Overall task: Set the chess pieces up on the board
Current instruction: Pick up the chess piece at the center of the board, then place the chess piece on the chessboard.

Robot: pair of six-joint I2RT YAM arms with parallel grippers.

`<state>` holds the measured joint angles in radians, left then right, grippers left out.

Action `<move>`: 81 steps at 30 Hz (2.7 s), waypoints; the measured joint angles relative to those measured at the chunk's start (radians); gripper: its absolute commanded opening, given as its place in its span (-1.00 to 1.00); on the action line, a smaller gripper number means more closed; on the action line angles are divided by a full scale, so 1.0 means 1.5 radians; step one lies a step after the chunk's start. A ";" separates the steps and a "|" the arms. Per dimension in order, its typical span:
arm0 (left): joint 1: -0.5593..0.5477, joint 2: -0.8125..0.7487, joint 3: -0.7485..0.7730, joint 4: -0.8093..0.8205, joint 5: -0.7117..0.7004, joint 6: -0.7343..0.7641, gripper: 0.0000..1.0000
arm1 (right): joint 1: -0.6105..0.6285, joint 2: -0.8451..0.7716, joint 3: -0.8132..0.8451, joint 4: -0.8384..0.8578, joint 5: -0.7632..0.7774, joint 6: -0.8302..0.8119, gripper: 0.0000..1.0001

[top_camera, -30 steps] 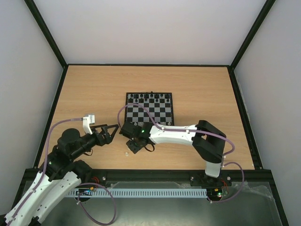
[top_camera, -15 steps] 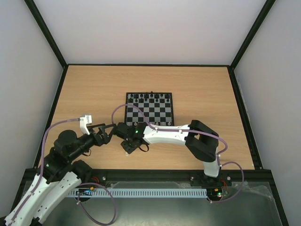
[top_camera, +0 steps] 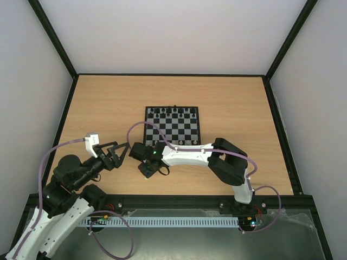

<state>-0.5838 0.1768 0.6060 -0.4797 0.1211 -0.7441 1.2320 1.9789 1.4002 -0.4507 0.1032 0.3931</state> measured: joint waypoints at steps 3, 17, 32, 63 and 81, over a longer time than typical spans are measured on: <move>0.000 0.000 0.000 -0.004 0.000 0.000 0.99 | 0.000 0.000 0.000 -0.001 0.002 0.000 -0.73; 0.000 0.000 0.000 -0.003 0.001 0.000 0.98 | 0.001 -0.003 -0.001 -0.005 0.025 0.003 -0.87; 0.000 0.045 -0.012 0.035 0.016 0.000 0.99 | -0.049 -0.297 -0.171 -0.094 0.129 0.046 -0.84; 0.000 0.118 -0.034 0.086 0.047 0.008 0.99 | -0.316 -0.290 -0.271 -0.059 0.086 -0.008 -0.90; 0.000 0.118 -0.034 0.086 0.047 0.013 0.99 | -0.321 -0.255 -0.253 -0.045 0.083 -0.018 -0.89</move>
<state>-0.5838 0.3542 0.5552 -0.3504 0.1909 -0.7238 0.7509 1.5963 1.0203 -0.5175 0.2276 0.3660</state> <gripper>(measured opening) 0.993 0.079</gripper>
